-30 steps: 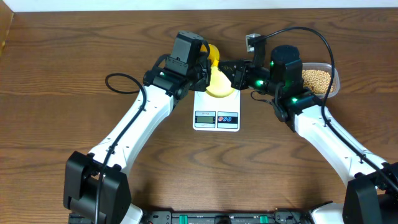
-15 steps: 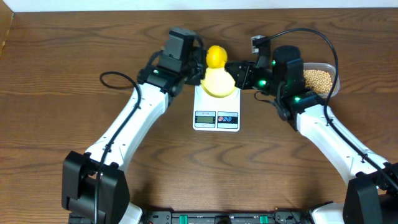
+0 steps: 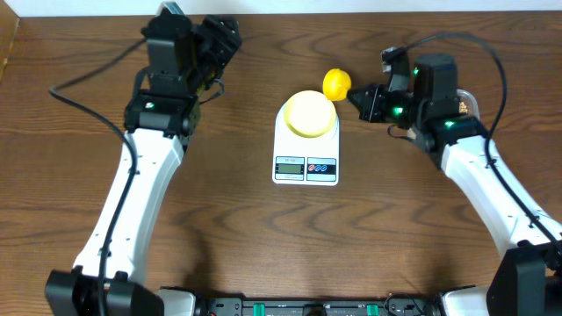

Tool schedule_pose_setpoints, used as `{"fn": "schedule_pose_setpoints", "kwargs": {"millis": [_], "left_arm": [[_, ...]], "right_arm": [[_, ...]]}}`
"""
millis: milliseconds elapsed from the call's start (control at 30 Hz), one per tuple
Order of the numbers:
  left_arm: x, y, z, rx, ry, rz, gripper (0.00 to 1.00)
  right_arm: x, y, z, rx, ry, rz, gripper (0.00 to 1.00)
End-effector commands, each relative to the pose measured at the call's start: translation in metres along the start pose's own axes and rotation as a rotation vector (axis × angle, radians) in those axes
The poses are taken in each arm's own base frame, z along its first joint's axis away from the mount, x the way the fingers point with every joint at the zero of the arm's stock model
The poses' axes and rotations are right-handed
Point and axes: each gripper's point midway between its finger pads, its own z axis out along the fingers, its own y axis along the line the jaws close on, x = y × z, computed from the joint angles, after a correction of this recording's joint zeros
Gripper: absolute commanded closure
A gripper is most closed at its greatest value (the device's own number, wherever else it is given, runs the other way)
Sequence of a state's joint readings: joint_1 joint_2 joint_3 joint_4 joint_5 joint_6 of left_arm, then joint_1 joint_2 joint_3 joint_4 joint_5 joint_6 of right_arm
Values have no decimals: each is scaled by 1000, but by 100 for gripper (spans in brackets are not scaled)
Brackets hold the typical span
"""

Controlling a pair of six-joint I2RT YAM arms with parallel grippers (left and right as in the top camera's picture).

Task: Scoop item into bowl and weigh 50g on scale

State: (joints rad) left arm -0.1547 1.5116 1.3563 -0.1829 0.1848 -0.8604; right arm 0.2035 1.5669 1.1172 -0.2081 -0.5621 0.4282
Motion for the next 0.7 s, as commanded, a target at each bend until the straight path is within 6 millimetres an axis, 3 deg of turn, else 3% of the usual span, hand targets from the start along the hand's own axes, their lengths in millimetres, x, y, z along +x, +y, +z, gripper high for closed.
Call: {"fn": "schedule_pose_setpoints", "kwargs": {"millis": [0, 67, 100, 267, 367, 433, 600, 633, 667], "left_arm": [[20, 6, -3, -13, 88, 479, 34], [34, 24, -6, -70, 164, 530, 21], [40, 33, -8, -98, 198, 516, 7], [59, 57, -16, -178, 301, 493, 7], [62, 61, -18, -191, 317, 489, 7], [64, 63, -20, -200, 330, 487, 1], [71, 61, -20, -176, 358, 484, 2], [73, 61, -21, -171, 374, 489, 10], [76, 63, -23, -177, 386, 486, 56]], "right_arm": [[-23, 5, -14, 23, -23, -143, 99], [-28, 0, -19, 60, -20, -154, 99], [-30, -3, -23, 78, -19, -157, 99], [-42, -8, -33, 102, -37, -150, 99], [-40, -11, -34, 107, -31, -142, 99], [-36, -12, -34, 113, -16, -137, 99], [-28, -17, -35, 130, 16, -147, 99], [-29, -17, -35, 132, 16, -148, 99], [-29, -18, -35, 135, 15, -148, 99]]}}
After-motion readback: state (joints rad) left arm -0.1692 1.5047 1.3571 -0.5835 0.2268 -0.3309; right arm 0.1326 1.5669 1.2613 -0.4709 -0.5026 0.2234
